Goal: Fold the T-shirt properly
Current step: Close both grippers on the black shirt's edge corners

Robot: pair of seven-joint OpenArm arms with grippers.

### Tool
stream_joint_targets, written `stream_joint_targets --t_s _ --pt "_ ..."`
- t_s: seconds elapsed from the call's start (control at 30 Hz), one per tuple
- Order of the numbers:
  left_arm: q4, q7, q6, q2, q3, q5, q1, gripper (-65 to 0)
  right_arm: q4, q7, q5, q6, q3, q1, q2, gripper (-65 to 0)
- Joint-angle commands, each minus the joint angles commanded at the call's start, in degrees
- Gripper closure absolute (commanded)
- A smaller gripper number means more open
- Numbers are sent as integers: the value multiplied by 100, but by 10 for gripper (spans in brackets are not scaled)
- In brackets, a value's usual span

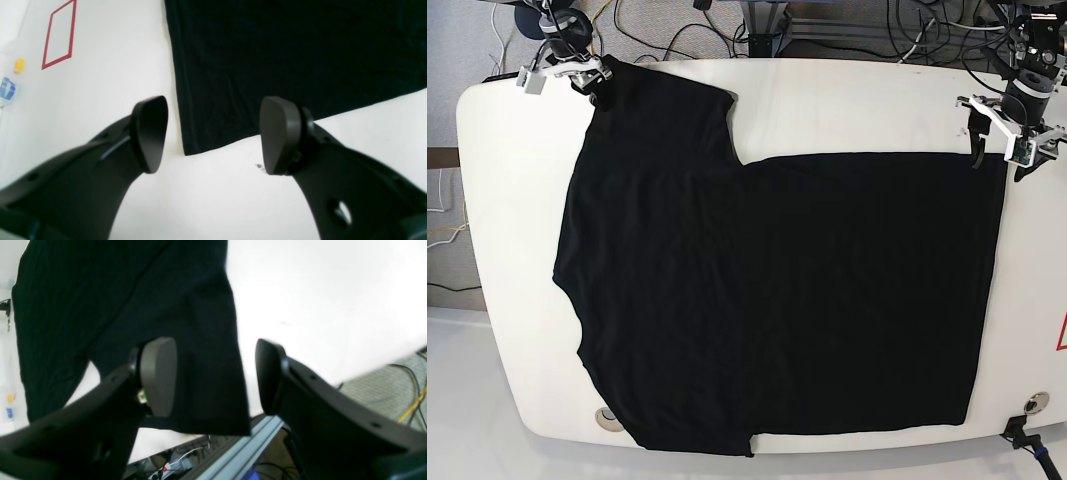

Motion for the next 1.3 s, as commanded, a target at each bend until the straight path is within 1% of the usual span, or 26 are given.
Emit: stream_joint_targets --t_s 0.13,0.2,0.27,0.3,0.57,0.77,0.8,0.87,0.93,1.0,1.03,1.17,1.2,1.23,1.27,1.3 --pt "0 0 0 0 0 0 0 -411 -193 0 -158 0 -18 0 -9 -363" --pt "0 0 0 0 0 0 0 -411 -325 0 -158 26 -26 0 -26 -362" --pt "0 0 0 0 0 0 0 -411 -422 0 -158 167 -26 -9 -44 -362" --pt "0 0 0 0 0 0 0 -411 -422 0 -158 211 -44 -26 -44 -362" --pt "-9 0 0 0 0 0 0 -411 -396 0 -176 185 -818 -149 -44 -361" --pt "-18 0 0 0 0 0 0 -411 -396 0 -176 185 -1046 -123 -44 -358" --pt "-18 0 0 0 0 0 0 -411 -396 0 -176 176 -1046 -114 -44 -347" --pt "-18 0 0 0 0 0 0 -411 -396 9 -185 176 -1046 -114 -35 -283" --pt "-18 0 0 0 0 0 0 -411 -396 9 -185 202 -1046 -88 -26 -172" --pt "-26 0 0 0 0 9 0 -411 -396 9 -185 185 -1029 -26 -18 -18" --pt "-26 0 0 0 0 9 0 -411 -404 9 -185 176 -1029 -18 -18 0" --pt "-35 9 0 9 -70 -35 -35 -413 -404 9 -185 176 -1037 0 -9 0" --pt "-35 62 0 18 -114 -185 -114 -413 -404 9 -185 176 -1037 0 -9 0" --pt "-44 237 -9 18 -185 -431 -167 -415 -404 9 -185 176 -1037 0 -9 0" --pt "-88 510 -105 0 -299 -721 -237 -417 -396 9 -185 176 -1037 0 -9 0" --pt "-185 800 -343 0 -475 -1046 -343 -430 -396 9 -185 176 -1037 0 -9 0"
